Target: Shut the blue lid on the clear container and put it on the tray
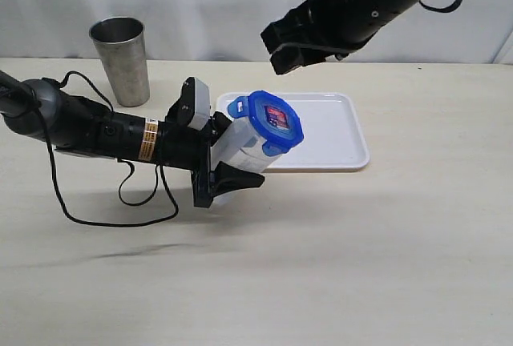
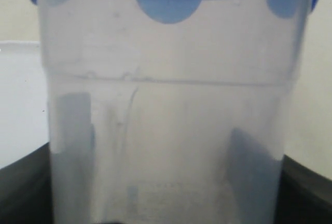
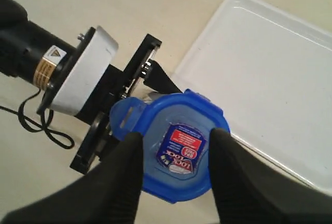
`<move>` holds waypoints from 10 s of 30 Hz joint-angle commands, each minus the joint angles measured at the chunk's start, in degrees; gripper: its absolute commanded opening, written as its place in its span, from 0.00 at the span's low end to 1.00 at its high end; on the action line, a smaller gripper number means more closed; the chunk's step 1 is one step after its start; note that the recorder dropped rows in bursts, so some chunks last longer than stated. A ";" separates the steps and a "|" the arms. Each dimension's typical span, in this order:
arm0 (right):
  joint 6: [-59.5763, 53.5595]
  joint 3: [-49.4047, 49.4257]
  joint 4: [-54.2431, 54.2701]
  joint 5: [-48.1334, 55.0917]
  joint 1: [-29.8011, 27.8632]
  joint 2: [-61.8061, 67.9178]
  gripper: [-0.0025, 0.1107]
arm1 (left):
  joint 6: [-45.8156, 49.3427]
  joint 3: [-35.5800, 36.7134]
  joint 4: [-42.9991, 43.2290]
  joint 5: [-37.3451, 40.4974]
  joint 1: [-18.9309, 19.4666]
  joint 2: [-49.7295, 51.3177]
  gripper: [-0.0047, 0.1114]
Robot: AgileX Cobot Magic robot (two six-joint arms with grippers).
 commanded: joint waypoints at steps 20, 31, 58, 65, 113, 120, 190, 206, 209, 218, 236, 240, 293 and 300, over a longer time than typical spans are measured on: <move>30.17 -20.92 -28.08 17.63 15.26 20.27 0.37 | -0.30 0.05 -0.45 1.37 -0.13 -0.66 0.04; 28.80 -20.92 -31.68 17.76 18.41 23.60 0.24 | -0.30 0.05 -0.34 1.37 -0.13 -0.66 0.04; 21.88 -21.16 -33.87 17.76 19.23 21.22 0.34 | -0.18 0.05 -0.34 0.90 -0.13 -0.66 0.04; 21.10 -21.16 -35.34 17.71 19.10 14.26 0.46 | -0.18 0.05 -0.34 0.90 -0.13 -0.66 0.04; 22.10 50.81 -35.34 -26.44 19.23 -96.29 0.06 | 1.38 0.05 -0.47 0.90 -0.13 -0.66 0.04; 22.10 51.34 -35.71 -23.25 19.23 -96.29 0.06 | 1.38 0.05 -0.50 0.95 -0.15 -0.66 0.04; 22.53 86.65 -16.21 -32.78 -18.37 -96.29 0.06 | 1.38 0.05 0.10 0.48 -0.15 -0.66 0.04; 22.53 86.65 -15.99 -32.55 -18.12 -96.29 0.06 | 1.38 0.05 0.47 0.95 -0.15 -0.66 0.04; 22.53 86.65 -15.99 -31.51 -18.13 -96.29 0.06 | 1.38 0.05 0.47 0.95 -0.15 -0.66 0.04; 21.53 86.65 -18.28 -37.50 -18.13 -96.29 0.06 | 1.38 0.05 0.47 1.08 -0.15 -0.66 0.04; 20.11 86.65 -35.39 -47.12 -18.13 -96.29 0.06 | 1.38 0.05 0.47 1.08 -0.15 -0.66 0.04; 20.11 86.65 -35.12 -41.77 -18.13 -96.29 0.06 | 1.38 0.05 0.47 1.08 -0.15 -0.66 0.04; 20.34 86.65 -33.67 -33.04 -18.13 -96.29 0.06 | 8.83 -6.68 -15.32 11.48 -4.79 -0.66 0.04; 20.34 86.65 -33.67 -33.04 -18.13 -96.29 0.06 | 11.11 -19.48 -9.53 36.68 -10.30 -0.66 0.04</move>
